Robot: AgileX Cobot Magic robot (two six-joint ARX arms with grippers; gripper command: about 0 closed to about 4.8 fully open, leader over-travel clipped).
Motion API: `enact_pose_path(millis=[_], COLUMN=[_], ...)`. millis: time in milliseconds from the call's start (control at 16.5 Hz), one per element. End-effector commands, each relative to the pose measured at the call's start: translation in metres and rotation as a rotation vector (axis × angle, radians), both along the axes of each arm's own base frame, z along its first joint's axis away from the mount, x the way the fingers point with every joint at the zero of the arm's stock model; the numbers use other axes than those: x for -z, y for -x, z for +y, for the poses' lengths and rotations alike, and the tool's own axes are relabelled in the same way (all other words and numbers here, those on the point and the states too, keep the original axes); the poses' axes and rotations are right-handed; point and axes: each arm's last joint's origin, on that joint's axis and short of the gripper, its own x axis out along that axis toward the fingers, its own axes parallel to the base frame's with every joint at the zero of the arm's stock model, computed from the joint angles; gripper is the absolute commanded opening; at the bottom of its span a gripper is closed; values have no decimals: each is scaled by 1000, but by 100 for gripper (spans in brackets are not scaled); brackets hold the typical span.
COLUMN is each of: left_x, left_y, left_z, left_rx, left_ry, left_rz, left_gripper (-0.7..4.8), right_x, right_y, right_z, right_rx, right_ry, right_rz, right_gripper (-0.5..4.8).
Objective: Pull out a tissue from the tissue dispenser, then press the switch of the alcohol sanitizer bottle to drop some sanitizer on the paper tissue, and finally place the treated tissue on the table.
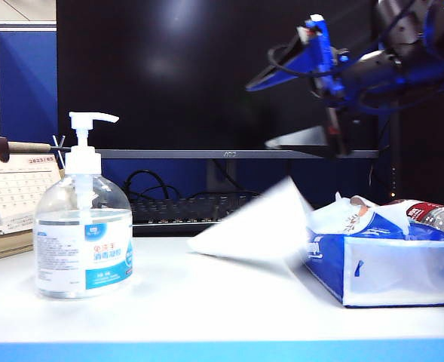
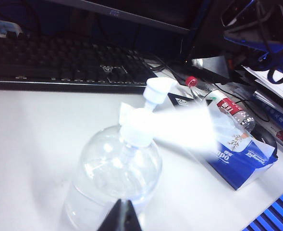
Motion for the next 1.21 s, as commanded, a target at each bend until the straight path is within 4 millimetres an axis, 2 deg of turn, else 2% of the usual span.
enact_pose_path(millis=[61, 121, 182, 242, 303, 363, 424, 484, 545, 666, 787, 908, 969, 1090, 1151, 1211], left_x=[-2, -2, -2, -4, -5, -7, -8, -11, -12, -12, -14, -17, -16, -14, -10, -7], left_y=[0, 0, 0, -1, -1, -1, -1, -1, -1, -1, -1, 0, 0, 0, 1, 1], left_z=[0, 0, 0, 1, 1, 1, 0, -1, -1, -1, -1, -1, -2, -7, -10, -12], left_rx=[4, 2, -13, -37, -38, -37, -32, -20, -14, -16, -16, -15, -3, 41, 85, 94], left_ry=[-12, -19, -21, -24, -24, -22, -20, -21, -20, -1, 28, 35, 41, 43, 29, 12], left_rz=[-20, -27, -33, -48, -60, -76, -90, -118, -128, -121, -119, -137, -132, -105, -76, -58], left_gripper=[-5, -5, -5, -5, -5, -5, -5, -5, -5, -5, -5, -5, -5, -5, -5, -5], right_x=[-19, -31, -51, -86, -102, -127, -144, -161, -161, -142, -111, -89, -68, -42, -21, -11], right_y=[7, 11, 19, 37, 48, 70, 88, 120, 140, 174, 212, 243, 265, 277, 278, 275], right_z=[-12, -20, -32, -50, -58, -72, -85, -102, -110, -110, -103, -99, -95, -93, -92, -91], right_rx=[-115, -132, -79, 58, 117, 203, 284, 381, 408, 414, 472, 581, 620, 634, 625, 559], right_ry=[-70, -86, -65, -1, 29, 65, 88, 123, 170, 269, 277, 246, 200, 133, 102, 96], right_rz=[-41, -103, -218, -433, -533, -665, -737, -766, -732, -699, -675, -680, -678, -612, -537, -479], right_gripper=[455, 245, 119, 90, 51, 13, 7, -1, -1, -1, -1, -1, -1, -1, -1, -1])
